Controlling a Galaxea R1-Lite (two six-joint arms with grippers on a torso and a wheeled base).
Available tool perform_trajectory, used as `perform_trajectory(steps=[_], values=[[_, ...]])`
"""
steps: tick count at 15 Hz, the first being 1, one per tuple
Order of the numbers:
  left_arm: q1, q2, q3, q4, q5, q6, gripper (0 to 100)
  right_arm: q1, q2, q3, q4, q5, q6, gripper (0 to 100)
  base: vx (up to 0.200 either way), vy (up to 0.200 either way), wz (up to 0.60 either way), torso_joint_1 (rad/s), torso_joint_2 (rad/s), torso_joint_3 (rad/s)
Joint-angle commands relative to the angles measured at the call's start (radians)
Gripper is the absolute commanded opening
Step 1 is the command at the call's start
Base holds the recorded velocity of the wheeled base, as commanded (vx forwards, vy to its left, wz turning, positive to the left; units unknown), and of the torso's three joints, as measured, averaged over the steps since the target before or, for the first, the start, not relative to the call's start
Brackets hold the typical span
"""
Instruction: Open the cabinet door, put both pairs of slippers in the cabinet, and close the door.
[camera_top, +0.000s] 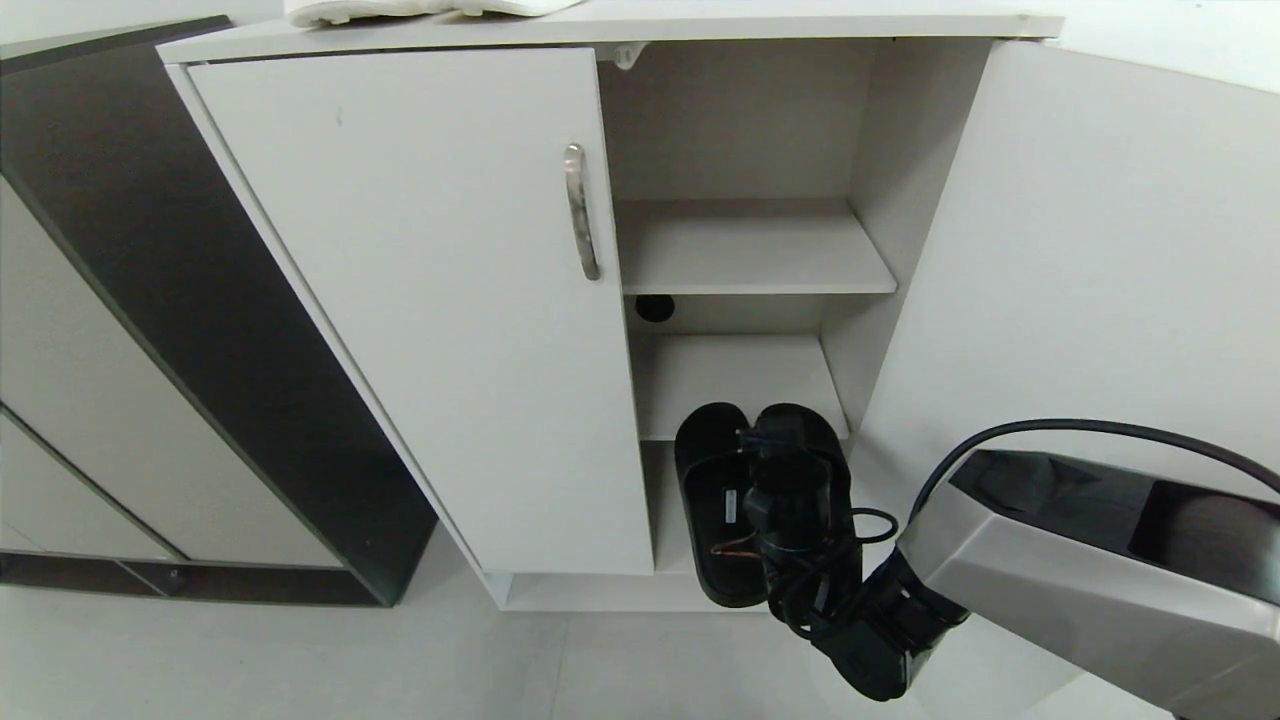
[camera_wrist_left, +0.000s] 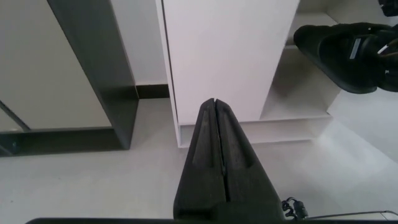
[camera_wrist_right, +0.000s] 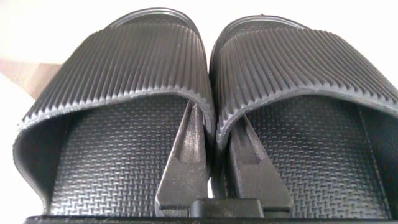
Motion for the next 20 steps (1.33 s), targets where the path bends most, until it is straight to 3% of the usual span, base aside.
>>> perform_trajectory(steps=[1, 4, 10, 20], values=[[0.000, 0.002, 0.000, 0.000, 0.000, 0.000, 0, -0.001, 0.010, -0.002, 0.001, 0.000, 0.000, 0, 0.200, 0.000, 0.00, 0.002, 0.00, 0.007], [0.000, 0.002, 0.000, 0.000, 0.000, 0.000, 0, -0.003, 0.015, -0.013, 0.001, 0.000, 0.000, 0, 0.200, 0.000, 0.00, 0.004, 0.00, -0.002], [0.000, 0.002, 0.000, 0.000, 0.002, 0.000, 0, -0.037, 0.061, -0.117, 0.041, 0.008, -0.006, 0, 0.000, 0.000, 0.00, 0.000, 0.00, 0.000], [0.000, 0.002, 0.000, 0.000, 0.002, -0.003, 0, -0.120, 0.293, -0.715, 0.368, 0.035, -0.012, 0, 0.000, 0.000, 0.00, 0.000, 0.00, 0.000]])
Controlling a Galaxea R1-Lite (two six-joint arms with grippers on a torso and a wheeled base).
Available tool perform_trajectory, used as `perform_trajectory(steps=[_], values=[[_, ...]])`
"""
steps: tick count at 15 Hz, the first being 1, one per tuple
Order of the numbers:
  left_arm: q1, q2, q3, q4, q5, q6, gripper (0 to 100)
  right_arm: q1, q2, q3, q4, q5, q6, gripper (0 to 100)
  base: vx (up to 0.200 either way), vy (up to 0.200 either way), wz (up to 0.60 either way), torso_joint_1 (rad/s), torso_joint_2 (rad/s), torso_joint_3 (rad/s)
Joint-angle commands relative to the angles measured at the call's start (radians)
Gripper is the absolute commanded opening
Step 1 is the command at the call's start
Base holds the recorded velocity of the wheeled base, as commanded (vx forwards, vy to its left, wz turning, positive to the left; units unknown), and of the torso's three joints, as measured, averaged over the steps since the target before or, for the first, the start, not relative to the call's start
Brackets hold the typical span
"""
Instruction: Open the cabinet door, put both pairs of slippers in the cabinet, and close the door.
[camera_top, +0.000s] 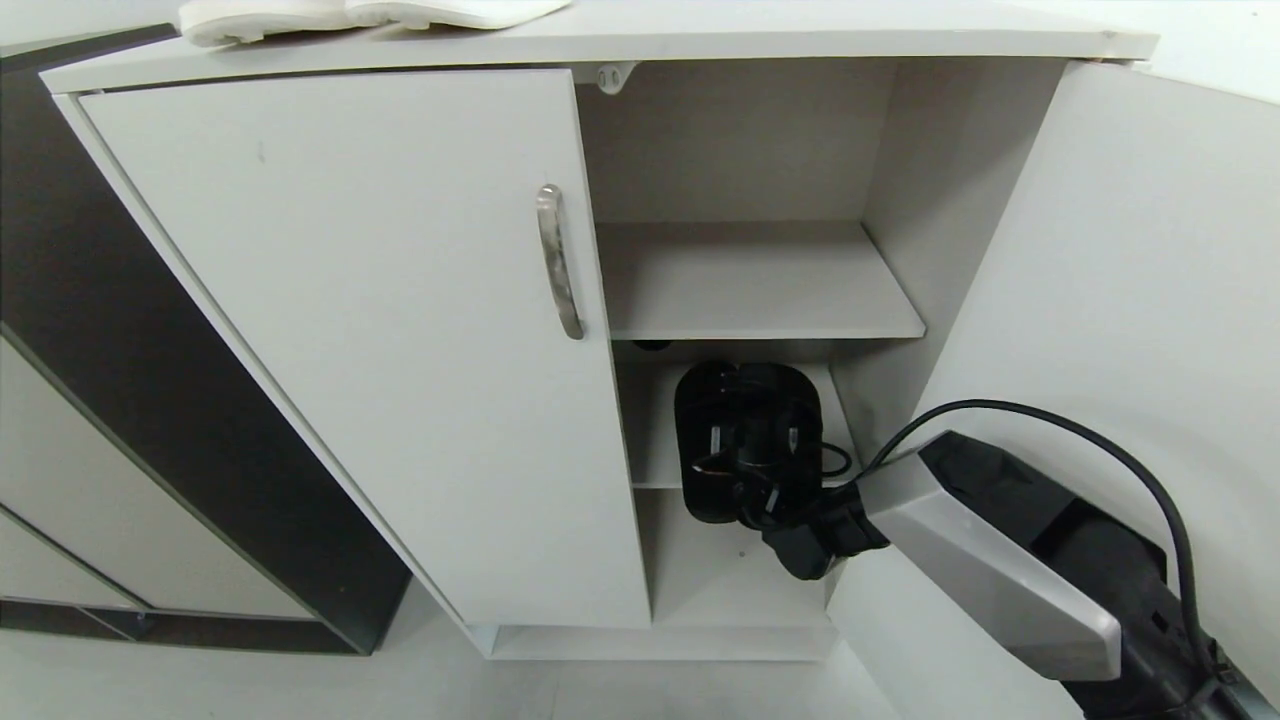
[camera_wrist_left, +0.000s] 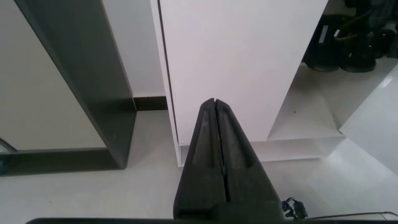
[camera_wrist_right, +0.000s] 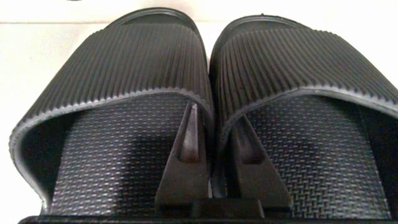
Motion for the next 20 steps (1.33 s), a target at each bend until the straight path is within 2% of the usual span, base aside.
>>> perform_trajectory(steps=[1, 6, 14, 15, 18, 20], values=[[0.000, 0.002, 0.000, 0.000, 0.000, 0.000, 0, -0.016, 0.059, -0.105, 0.048, 0.001, -0.001, 0, 0.000, 0.000, 0.00, 0.000, 0.00, 0.000], [0.000, 0.002, 0.000, 0.000, 0.000, -0.002, 0, -0.022, 0.061, -0.156, 0.066, 0.001, -0.015, 0, 0.000, 0.000, 0.00, 0.000, 0.00, 0.000], [-0.001, 0.002, 0.000, 0.000, 0.002, -0.002, 0, -0.028, 0.068, -0.154, 0.075, 0.011, -0.015, 0, 0.000, 0.000, 0.00, 0.000, 0.00, 0.000], [0.000, 0.002, 0.000, 0.000, 0.002, -0.002, 0, -0.028, 0.070, -0.154, 0.075, 0.010, -0.015, 100, 0.000, 0.000, 0.00, 0.000, 0.00, 0.000], [0.000, 0.002, 0.000, 0.000, 0.002, -0.002, 0, -0.027, 0.064, -0.133, 0.069, 0.008, -0.013, 100, 0.000, 0.000, 0.00, 0.000, 0.00, 0.000], [0.000, 0.002, 0.000, 0.000, 0.002, -0.002, 0, -0.022, 0.011, -0.041, 0.051, 0.007, -0.015, 100, 0.000, 0.000, 0.00, 0.000, 0.00, 0.000]])
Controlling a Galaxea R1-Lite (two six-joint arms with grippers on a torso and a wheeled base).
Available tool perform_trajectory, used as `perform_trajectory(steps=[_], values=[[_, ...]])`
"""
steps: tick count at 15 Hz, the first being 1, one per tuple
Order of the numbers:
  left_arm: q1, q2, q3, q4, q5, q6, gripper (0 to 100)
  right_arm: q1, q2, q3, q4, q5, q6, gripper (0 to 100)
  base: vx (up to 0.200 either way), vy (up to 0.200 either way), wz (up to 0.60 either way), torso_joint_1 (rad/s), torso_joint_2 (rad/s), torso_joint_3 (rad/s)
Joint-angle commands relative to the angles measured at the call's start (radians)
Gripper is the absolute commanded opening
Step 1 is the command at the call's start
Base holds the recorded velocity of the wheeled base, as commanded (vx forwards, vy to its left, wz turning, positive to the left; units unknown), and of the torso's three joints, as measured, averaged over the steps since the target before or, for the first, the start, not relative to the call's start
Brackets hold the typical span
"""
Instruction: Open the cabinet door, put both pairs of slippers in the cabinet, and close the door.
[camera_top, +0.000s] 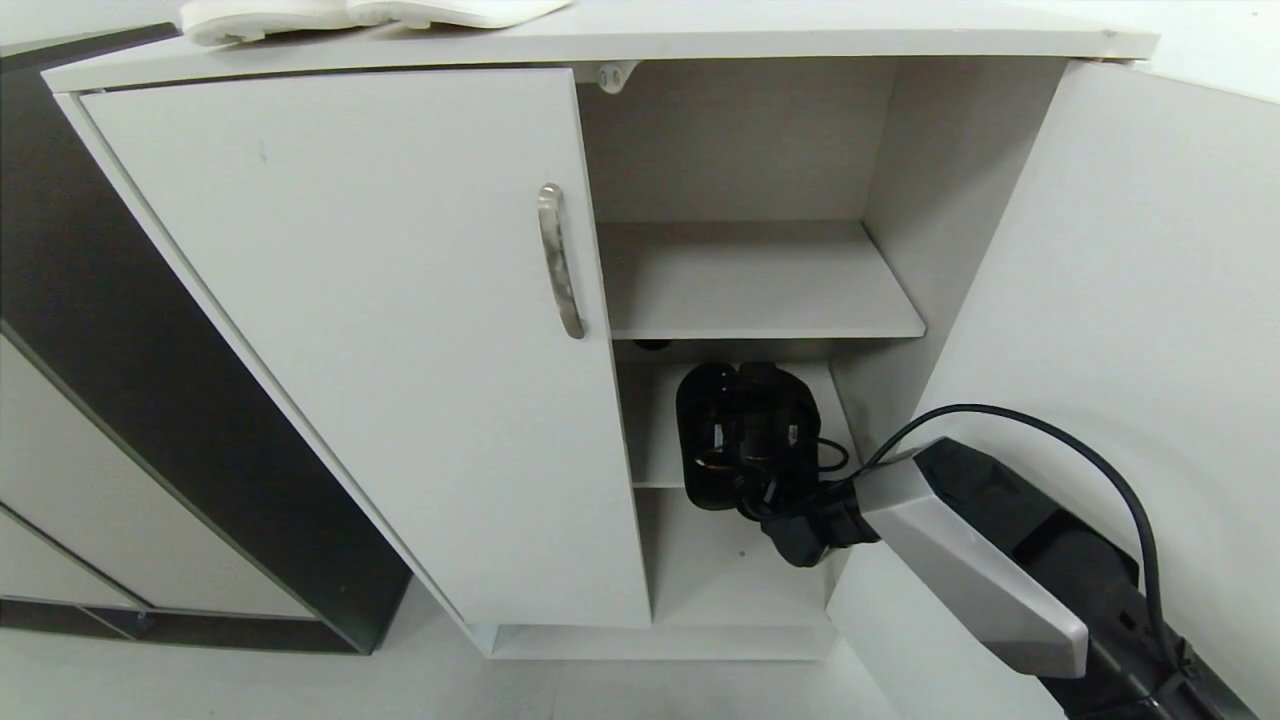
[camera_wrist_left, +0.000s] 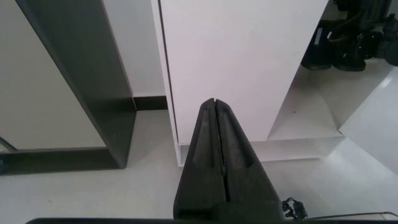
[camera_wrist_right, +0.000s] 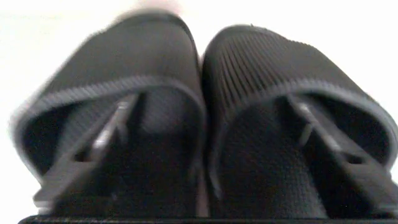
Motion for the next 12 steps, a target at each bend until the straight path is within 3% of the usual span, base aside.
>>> perform_trajectory(steps=[1, 3, 9, 12], values=[[0.000, 0.002, 0.000, 0.000, 0.000, 0.000, 0, 0.010, -0.081, 0.114, -0.035, -0.002, 0.000, 100, 0.000, 0.000, 0.00, 0.000, 0.00, 0.000], [0.000, 0.002, 0.000, 0.000, 0.000, 0.000, 0, 0.016, -0.145, 0.216, -0.095, -0.003, 0.000, 100, 0.000, 0.000, 0.00, 0.000, 0.00, 0.000], [0.000, 0.002, 0.000, 0.000, 0.000, 0.001, 0, 0.109, -0.382, 0.741, -0.366, -0.003, 0.001, 100, 0.000, 0.000, 0.00, 0.000, 0.00, 0.000], [-0.002, 0.002, 0.000, 0.000, -0.002, 0.001, 0, 0.166, -0.446, 0.931, -0.467, -0.003, 0.000, 100, 0.000, 0.000, 0.00, 0.000, 0.00, 0.000]])
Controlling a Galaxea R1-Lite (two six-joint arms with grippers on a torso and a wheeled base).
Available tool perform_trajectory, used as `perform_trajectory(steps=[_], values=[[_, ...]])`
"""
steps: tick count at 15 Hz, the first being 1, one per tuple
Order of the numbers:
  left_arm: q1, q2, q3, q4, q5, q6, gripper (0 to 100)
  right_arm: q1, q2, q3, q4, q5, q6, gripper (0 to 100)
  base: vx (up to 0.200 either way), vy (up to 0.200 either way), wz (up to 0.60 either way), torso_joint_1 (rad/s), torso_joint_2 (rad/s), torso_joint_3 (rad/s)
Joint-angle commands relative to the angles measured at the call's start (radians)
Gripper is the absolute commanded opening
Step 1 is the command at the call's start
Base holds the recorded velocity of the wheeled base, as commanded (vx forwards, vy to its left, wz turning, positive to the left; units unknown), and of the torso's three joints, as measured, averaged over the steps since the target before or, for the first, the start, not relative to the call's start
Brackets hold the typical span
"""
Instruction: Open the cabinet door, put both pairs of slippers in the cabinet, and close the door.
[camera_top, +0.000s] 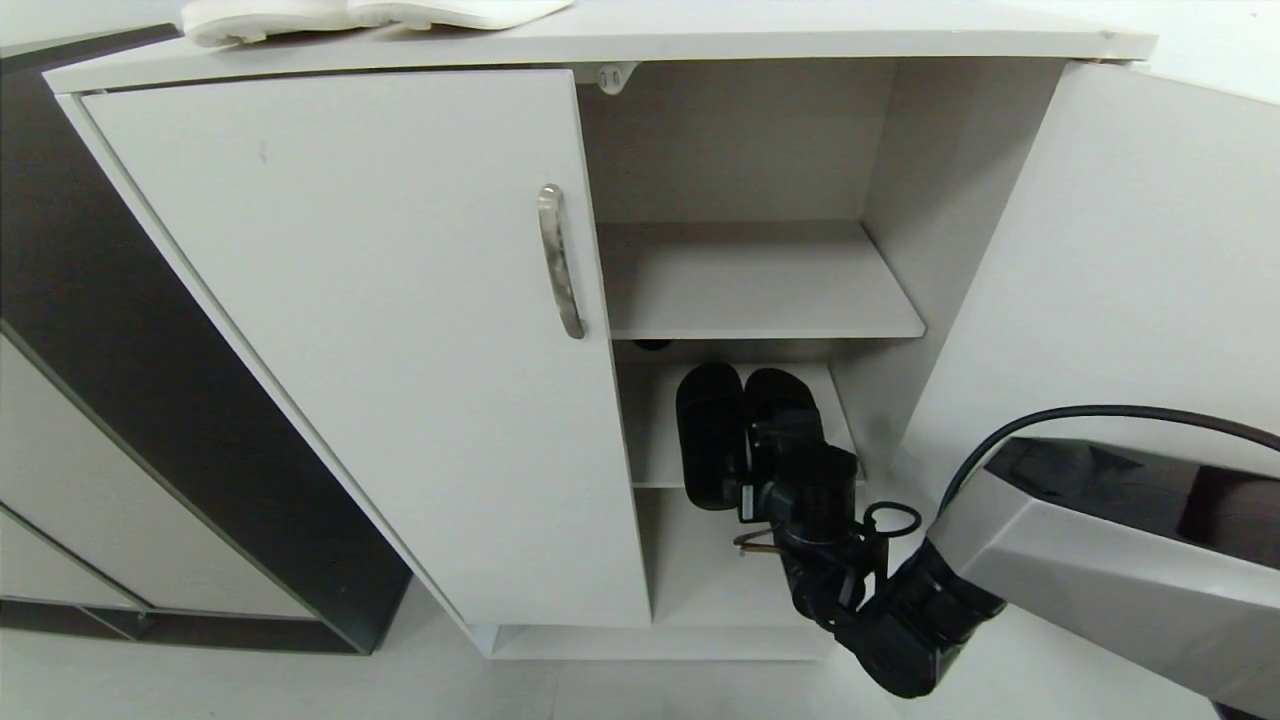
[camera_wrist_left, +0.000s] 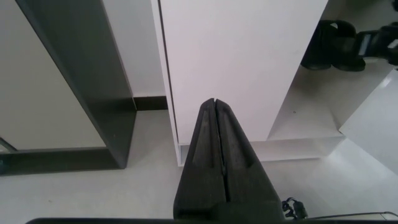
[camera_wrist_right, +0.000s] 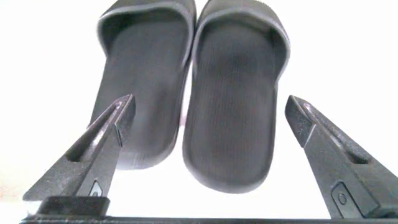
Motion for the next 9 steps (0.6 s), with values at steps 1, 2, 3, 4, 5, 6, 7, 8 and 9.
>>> perform_trajectory(steps=[1, 2, 3, 4, 5, 6, 7, 8, 9], values=[[0.000, 0.002, 0.000, 0.000, 0.000, 0.000, 0, 0.055, -0.091, 0.117, -0.046, 0.000, -0.001, 100, -0.200, 0.000, 0.00, 0.002, 0.01, 0.007], [0.000, 0.002, 0.000, 0.000, 0.000, 0.000, 0, 0.057, -0.088, 0.115, -0.045, 0.002, -0.001, 100, -0.200, 0.000, 0.00, 0.002, 0.00, -0.002], [0.000, 0.002, 0.000, 0.000, 0.000, 0.000, 0, 0.058, -0.085, 0.112, -0.045, 0.003, -0.001, 100, -0.200, 0.000, 0.00, 0.002, 0.00, -0.002], [0.000, 0.002, 0.000, 0.000, 0.000, 0.000, 0, 0.058, -0.085, 0.112, -0.045, 0.003, -0.001, 100, -0.200, 0.000, 0.00, 0.002, 0.00, 0.002], [0.000, 0.002, 0.000, 0.000, 0.000, 0.000, 0, 0.058, -0.085, 0.111, -0.045, 0.003, -0.001, 100, -0.200, 0.000, 0.00, 0.002, 0.00, 0.002], [0.000, 0.002, 0.000, 0.000, 0.000, 0.000, 0, 0.060, -0.087, 0.111, -0.045, 0.003, -0.002, 100, -0.200, 0.000, 0.00, -0.002, 0.01, 0.007], [0.000, 0.002, 0.000, 0.000, 0.000, 0.000, 0, 0.060, -0.087, 0.111, -0.046, 0.003, -0.013, 100, 0.000, 0.000, 0.00, 0.000, 0.00, 0.000], [0.000, 0.002, 0.000, 0.000, 0.000, 0.000, 0, 0.060, -0.087, 0.111, -0.046, 0.003, -0.016, 100, 0.000, 0.000, 0.00, 0.000, 0.00, 0.000], [0.000, 0.002, 0.000, 0.000, 0.000, 0.003, 0, 0.061, -0.088, 0.111, -0.048, 0.003, -0.016, 100, 0.000, 0.000, 0.00, 0.000, 0.00, 0.000]])
